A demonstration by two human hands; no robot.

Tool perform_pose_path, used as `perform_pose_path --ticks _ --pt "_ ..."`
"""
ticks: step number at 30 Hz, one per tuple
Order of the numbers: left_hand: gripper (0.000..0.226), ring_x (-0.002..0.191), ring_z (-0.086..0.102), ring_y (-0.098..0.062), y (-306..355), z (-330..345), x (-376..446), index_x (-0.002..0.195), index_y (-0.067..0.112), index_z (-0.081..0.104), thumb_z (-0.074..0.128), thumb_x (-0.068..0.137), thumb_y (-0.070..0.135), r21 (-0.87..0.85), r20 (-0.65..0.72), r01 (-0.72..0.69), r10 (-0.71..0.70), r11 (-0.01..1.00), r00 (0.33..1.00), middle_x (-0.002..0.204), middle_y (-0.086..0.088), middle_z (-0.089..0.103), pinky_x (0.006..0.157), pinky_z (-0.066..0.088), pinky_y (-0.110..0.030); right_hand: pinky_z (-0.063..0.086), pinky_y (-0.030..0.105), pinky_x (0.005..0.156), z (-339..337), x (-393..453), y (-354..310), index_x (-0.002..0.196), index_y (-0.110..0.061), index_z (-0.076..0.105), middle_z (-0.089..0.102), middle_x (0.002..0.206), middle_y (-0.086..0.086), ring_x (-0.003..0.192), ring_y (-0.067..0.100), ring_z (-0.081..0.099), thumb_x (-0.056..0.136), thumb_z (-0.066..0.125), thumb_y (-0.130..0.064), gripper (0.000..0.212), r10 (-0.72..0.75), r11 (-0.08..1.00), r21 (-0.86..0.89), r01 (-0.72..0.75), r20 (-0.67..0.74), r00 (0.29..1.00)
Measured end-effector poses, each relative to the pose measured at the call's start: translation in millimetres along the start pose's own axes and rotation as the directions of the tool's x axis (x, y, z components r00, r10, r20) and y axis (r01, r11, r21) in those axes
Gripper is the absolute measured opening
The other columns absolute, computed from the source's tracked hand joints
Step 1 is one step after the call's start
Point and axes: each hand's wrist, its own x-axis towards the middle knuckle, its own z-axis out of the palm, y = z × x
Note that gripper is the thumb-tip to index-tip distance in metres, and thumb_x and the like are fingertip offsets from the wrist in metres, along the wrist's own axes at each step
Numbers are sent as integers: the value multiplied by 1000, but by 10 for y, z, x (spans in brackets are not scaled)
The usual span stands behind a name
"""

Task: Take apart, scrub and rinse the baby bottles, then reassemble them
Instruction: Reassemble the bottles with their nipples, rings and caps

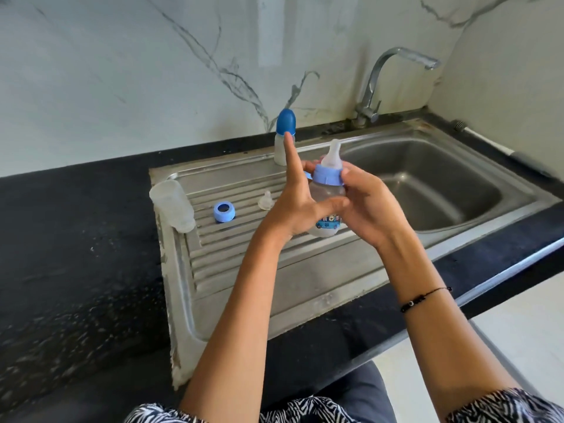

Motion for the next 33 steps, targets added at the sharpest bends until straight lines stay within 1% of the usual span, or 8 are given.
perform_pose_path --ticks 4,9,12,15,19,23,27,33 --pt "127 109 57 -14 19 24 7 139 25 -34 74 77 1 86 7 -34 33 996 999 118 2 45 96 49 -34 54 35 76 18 53 6 115 -1 51 68 97 12 84 21 68 73 66 -4 46 -73 989 -139 48 -178 981" --pt "128 119 49 -22 -8 -16 44 130 39 -36 76 77 8 82 -9 -12 13 997 1000 129 -16 35 95 47 -31 40 47 102 -101 66 23 127 -1 51 53 131 24 116 34 53 84 51 -18 47 33 999 -7 -32 39 999" --pt "127 125 46 -26 -36 1 42 124 42 -35 78 75 9 82 18 -2 0 997 1000 139 -18 28 101 45 -36 46 43 91 -102 97 89 114 4 57 64 108 21 98 29 59 74 60 -20 46 66 990 -119 -73 -58 996" --pt "122 109 53 -35 -103 67 51 125 31 -37 71 70 22 151 -4 -32 33 988 999 116 -23 38 99 46 -41 48 37 75 -99 126 159 103 -1 55 64 87 9 77 17 61 61 72 -28 53 -1 943 -326 -68 -205 979" --pt "127 128 43 -29 -118 76 58 120 42 -38 76 77 8 136 34 33 -38 990 999 136 -21 30 105 40 -43 49 41 90 -188 98 111 124 -4 51 64 113 14 100 24 62 80 61 -25 50 93 992 -90 -93 -9 996" --pt "130 130 42 -34 -126 122 89 122 54 -34 77 72 11 154 -32 7 -2 988 999 141 -26 21 103 41 -53 52 28 78 -157 167 78 100 -4 66 71 88 7 82 16 66 82 63 -15 21 49 970 -237 -58 -46 998" --pt "119 119 44 -28 -126 225 133 144 29 -25 69 78 1 229 -187 83 -40 970 982 130 -18 25 102 39 -27 47 23 60 -25 264 232 93 -1 64 66 75 5 67 11 62 84 68 -21 22 -106 892 -450 -46 -309 945" --pt "110 111 35 -6 -204 -10 95 148 24 -15 72 82 19 317 -119 164 -132 934 984 127 -1 25 86 34 -16 48 26 64 -237 365 210 92 -13 62 62 82 0 72 8 57 95 51 -34 24 -148 824 -566 -26 -259 955"
